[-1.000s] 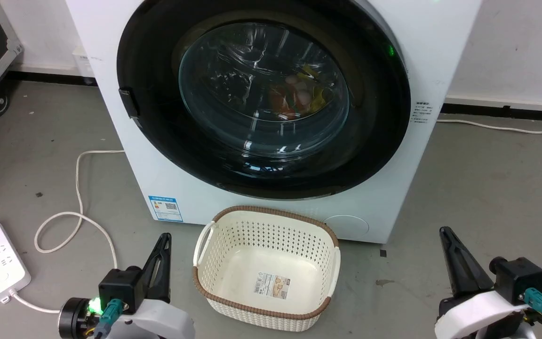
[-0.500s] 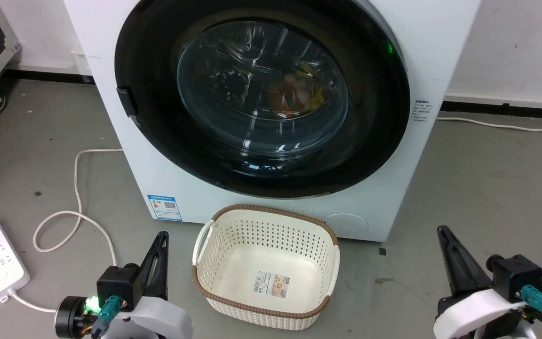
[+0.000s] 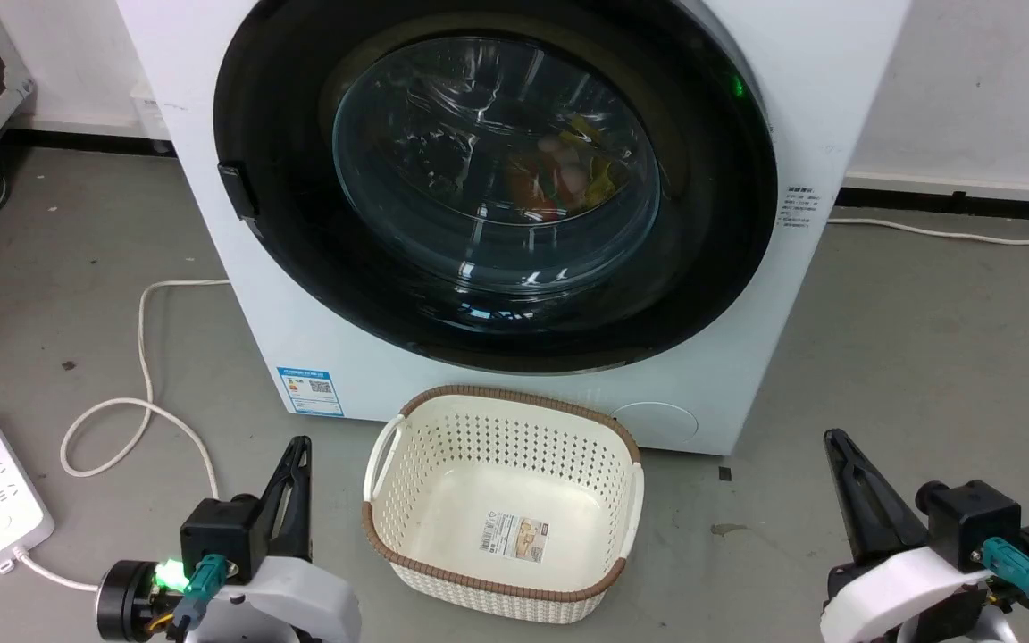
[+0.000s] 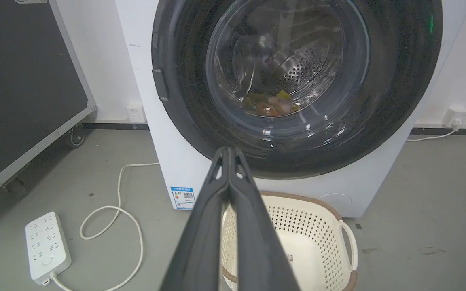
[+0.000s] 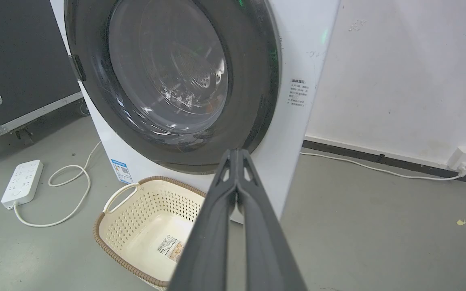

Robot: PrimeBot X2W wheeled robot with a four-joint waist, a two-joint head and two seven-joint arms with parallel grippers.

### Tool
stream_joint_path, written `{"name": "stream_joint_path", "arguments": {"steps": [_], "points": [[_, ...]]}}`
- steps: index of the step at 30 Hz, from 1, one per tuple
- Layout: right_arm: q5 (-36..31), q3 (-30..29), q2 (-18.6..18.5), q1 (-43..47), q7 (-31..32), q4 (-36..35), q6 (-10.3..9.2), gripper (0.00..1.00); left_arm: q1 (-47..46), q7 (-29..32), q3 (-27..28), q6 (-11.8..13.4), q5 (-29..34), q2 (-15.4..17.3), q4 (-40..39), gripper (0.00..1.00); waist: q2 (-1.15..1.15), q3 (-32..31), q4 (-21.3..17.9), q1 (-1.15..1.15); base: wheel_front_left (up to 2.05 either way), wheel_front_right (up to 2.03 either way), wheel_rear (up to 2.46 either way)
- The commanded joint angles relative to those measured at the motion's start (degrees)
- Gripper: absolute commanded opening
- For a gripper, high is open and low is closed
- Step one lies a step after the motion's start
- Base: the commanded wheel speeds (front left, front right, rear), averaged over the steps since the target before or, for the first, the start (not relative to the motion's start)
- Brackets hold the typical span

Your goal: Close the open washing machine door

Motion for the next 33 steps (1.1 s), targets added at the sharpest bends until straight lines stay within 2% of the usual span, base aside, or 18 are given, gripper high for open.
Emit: {"name": "stream_joint_path", "arguments": {"steps": [1, 33], "points": [[-0.43, 0.14, 0.22, 1.03, 0.32, -0.61, -0.03, 0.00, 0.85, 0.28, 0.19, 0.37, 0.39, 0.03, -0.58, 0.00, 0.00, 0.03, -0.02, 0.00, 0.00, 0.00, 0.00], [-1.91, 0.88, 0.29, 1.43, 3.60, -3.00, -0.04, 0.00, 1.10, 3.54, 1.02, 1.94, 1.68, 0.04, -2.79, 0.00, 0.00, 0.62, -0.33, 0.00, 0.00, 0.00, 0.00]]}}
